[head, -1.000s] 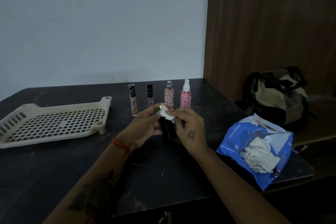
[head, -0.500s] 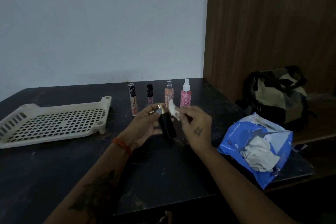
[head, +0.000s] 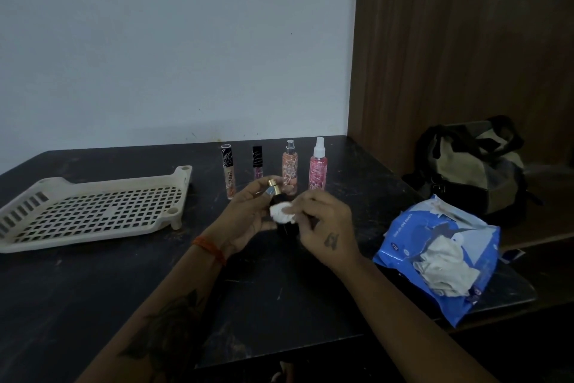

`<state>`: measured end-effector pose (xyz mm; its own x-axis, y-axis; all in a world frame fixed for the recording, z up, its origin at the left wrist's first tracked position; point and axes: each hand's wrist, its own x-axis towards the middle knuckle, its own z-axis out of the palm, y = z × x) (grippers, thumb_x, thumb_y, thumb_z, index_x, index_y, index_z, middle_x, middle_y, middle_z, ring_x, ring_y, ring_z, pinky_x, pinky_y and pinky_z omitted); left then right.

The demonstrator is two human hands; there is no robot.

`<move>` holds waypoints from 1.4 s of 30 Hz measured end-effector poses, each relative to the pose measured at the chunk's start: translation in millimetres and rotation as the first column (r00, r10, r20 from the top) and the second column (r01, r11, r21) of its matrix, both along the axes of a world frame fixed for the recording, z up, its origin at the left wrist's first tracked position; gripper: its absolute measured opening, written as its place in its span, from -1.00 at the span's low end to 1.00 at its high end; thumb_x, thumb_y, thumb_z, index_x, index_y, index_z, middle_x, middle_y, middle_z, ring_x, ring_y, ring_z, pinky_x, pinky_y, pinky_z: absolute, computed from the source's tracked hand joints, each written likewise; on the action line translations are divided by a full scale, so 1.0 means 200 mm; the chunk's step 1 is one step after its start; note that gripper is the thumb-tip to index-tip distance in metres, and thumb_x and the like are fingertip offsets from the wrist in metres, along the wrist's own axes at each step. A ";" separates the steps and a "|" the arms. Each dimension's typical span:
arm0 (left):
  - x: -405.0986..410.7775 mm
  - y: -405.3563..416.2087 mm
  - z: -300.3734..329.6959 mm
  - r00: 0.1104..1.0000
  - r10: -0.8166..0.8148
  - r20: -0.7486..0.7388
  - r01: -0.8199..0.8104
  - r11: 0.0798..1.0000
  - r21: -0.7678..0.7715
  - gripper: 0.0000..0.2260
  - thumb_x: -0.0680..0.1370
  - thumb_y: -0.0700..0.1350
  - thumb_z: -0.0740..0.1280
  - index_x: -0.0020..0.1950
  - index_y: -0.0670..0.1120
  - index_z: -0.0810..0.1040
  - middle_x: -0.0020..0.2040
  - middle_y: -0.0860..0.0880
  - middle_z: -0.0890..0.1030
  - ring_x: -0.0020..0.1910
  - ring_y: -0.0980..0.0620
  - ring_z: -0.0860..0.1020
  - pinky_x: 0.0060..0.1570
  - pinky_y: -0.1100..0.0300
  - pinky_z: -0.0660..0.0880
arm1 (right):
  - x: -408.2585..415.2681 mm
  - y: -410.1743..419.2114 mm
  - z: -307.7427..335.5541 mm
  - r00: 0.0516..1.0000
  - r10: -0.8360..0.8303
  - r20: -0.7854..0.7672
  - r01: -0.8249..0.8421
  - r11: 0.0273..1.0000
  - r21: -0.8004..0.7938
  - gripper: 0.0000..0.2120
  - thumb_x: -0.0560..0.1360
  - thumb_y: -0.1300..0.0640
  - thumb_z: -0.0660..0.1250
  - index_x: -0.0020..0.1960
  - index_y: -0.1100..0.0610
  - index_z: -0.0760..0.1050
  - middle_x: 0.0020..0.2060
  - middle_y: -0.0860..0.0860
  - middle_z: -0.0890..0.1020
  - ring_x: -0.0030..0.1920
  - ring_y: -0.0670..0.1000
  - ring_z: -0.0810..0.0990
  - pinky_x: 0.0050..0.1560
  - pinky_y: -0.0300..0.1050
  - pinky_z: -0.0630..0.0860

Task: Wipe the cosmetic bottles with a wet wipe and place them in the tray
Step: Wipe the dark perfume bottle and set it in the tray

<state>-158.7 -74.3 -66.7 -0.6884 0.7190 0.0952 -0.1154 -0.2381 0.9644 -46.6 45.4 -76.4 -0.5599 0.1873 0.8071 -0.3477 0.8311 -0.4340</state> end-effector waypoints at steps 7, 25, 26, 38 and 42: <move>-0.01 -0.01 0.00 1.000 0.011 0.013 -0.011 1.000 0.002 -0.75 0.60 -0.25 0.09 0.12 -0.05 0.51 0.05 -0.06 0.63 -0.05 -0.03 0.64 -0.21 0.04 0.60 | -0.01 0.02 0.01 0.997 -0.070 0.013 0.071 0.993 -0.094 -0.81 0.28 0.50 0.35 -0.27 0.26 0.64 -0.26 0.10 0.65 -0.24 -0.02 0.61 -0.17 -0.29 0.55; -0.01 -0.01 0.01 0.999 0.039 0.024 -0.039 0.999 0.021 -0.76 0.60 -0.25 0.10 0.11 -0.03 0.51 0.05 -0.03 0.64 -0.05 -0.01 0.65 -0.20 0.03 0.61 | 0.00 0.01 -0.02 0.978 0.040 0.206 -0.035 0.999 -0.025 -0.85 0.27 0.40 0.37 -0.29 0.19 0.62 -0.24 0.03 0.62 -0.23 -0.11 0.54 -0.17 -0.32 0.48; -0.01 -0.01 0.01 0.999 0.039 0.020 -0.040 0.999 0.030 -0.76 0.60 -0.26 0.11 0.11 -0.03 0.50 0.06 -0.04 0.63 -0.04 -0.02 0.65 -0.20 0.02 0.61 | 0.00 0.02 -0.02 0.983 0.000 0.181 0.006 0.999 -0.033 -0.87 0.26 0.40 0.38 -0.31 0.20 0.62 -0.27 0.04 0.62 -0.25 -0.10 0.55 -0.20 -0.29 0.49; 0.01 -0.01 0.02 0.999 0.037 -0.038 -0.035 0.998 0.049 -0.78 0.58 -0.26 0.16 0.09 -0.02 0.50 0.03 -0.03 0.65 -0.06 -0.01 0.65 -0.17 -0.01 0.61 | 0.01 -0.02 -0.02 0.984 0.062 0.169 -0.086 0.987 0.135 -0.87 0.21 0.40 0.38 -0.38 0.20 0.60 -0.30 0.05 0.61 -0.23 0.00 0.56 -0.22 -0.23 0.49; 0.00 -0.01 0.02 0.999 0.046 -0.001 -0.046 0.998 0.045 -0.82 0.56 -0.23 0.18 0.12 -0.09 0.48 0.08 -0.04 0.65 -0.02 -0.06 0.64 -0.18 0.00 0.61 | 0.00 -0.01 0.00 0.997 0.002 0.073 -0.006 0.999 0.050 -0.88 0.24 0.39 0.39 -0.36 0.20 0.61 -0.32 0.04 0.62 -0.26 -0.06 0.56 -0.23 -0.22 0.51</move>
<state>-158.4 -75.9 -63.0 -0.7203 0.6818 0.1276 -0.1019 -0.2859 0.9528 -45.9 44.1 -77.3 -0.6183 0.1451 0.7724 -0.3202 0.8510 -0.4162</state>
